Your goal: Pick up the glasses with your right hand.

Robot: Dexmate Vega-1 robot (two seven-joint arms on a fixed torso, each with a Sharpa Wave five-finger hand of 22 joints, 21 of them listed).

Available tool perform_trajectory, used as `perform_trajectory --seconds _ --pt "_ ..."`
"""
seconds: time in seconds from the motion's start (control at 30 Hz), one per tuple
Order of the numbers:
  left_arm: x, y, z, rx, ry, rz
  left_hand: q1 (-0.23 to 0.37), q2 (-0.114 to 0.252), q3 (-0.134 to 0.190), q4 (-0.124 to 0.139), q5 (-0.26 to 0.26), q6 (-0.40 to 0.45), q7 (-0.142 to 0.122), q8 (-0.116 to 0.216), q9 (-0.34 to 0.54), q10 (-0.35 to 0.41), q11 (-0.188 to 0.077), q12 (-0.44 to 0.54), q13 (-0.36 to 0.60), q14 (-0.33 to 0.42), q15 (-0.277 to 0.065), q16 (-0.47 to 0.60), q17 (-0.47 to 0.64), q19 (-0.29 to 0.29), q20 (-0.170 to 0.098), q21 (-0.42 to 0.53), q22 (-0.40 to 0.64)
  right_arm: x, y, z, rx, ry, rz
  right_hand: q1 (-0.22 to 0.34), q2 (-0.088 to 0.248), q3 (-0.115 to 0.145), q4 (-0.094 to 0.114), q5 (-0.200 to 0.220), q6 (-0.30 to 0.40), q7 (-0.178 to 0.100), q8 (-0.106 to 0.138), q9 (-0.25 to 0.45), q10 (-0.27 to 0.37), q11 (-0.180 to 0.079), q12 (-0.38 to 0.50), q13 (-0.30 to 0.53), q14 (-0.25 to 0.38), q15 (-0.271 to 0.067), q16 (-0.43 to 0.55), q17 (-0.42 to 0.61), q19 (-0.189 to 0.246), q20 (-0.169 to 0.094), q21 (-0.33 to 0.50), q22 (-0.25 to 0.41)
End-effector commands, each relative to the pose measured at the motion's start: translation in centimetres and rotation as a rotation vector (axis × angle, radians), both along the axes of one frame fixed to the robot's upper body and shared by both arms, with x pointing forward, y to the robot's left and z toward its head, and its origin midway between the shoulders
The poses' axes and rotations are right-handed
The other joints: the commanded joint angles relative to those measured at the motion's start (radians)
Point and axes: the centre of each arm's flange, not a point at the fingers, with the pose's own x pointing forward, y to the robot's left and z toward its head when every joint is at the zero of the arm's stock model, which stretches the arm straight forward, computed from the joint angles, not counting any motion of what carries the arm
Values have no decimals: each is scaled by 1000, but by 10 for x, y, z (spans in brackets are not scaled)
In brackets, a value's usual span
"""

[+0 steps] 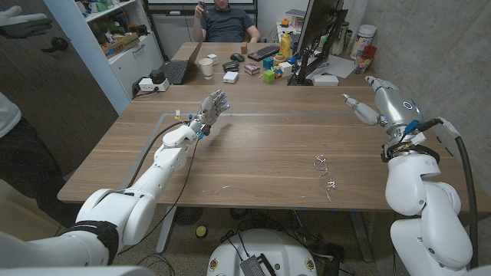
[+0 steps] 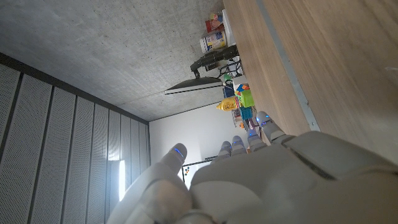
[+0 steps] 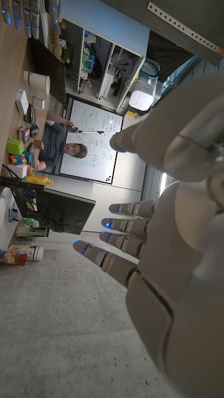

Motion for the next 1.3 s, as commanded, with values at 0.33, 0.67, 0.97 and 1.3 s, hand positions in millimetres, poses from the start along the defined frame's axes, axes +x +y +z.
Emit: perform_trajectory --seconds 0.33,0.67,0.97,1.3 --pt "-3 3 1 44 13 -18 0 124 -6 -1 6 -92 1 5 2 -173 2 1 4 -218 4 4 5 -160 6 -8 2 8 26 -17 -52 127 -105 28 -13 2 -17 7 38 -7 10 6 18 -7 -4 6 7 -6 -3 2 15 -2 -1 5" --pt "-7 8 5 69 12 -24 0 124 -7 -1 6 -92 0 5 2 -173 2 1 4 -218 3 4 5 -159 6 -10 2 15 36 -32 -56 167 -161 43 -15 3 -24 10 44 -7 8 6 26 -9 -4 6 14 -8 -4 1 21 -5 -2 5" --pt "-10 12 6 83 13 -31 0 124 -8 -1 6 -93 1 5 2 -175 1 1 4 -219 2 3 5 -159 5 -12 3 24 43 -39 -76 195 -232 67 -17 3 -33 14 61 -12 9 6 42 -12 -3 6 38 -17 -1 1 38 -11 -2 5" --pt "-10 18 7 93 19 -27 -1 125 -9 -1 6 -93 1 5 2 -175 0 0 4 -220 4 3 5 -158 6 -15 3 36 52 -47 -77 248 -224 78 -29 -4 -37 15 67 -15 6 7 50 -16 -5 6 62 -24 3 1 60 -14 1 6"
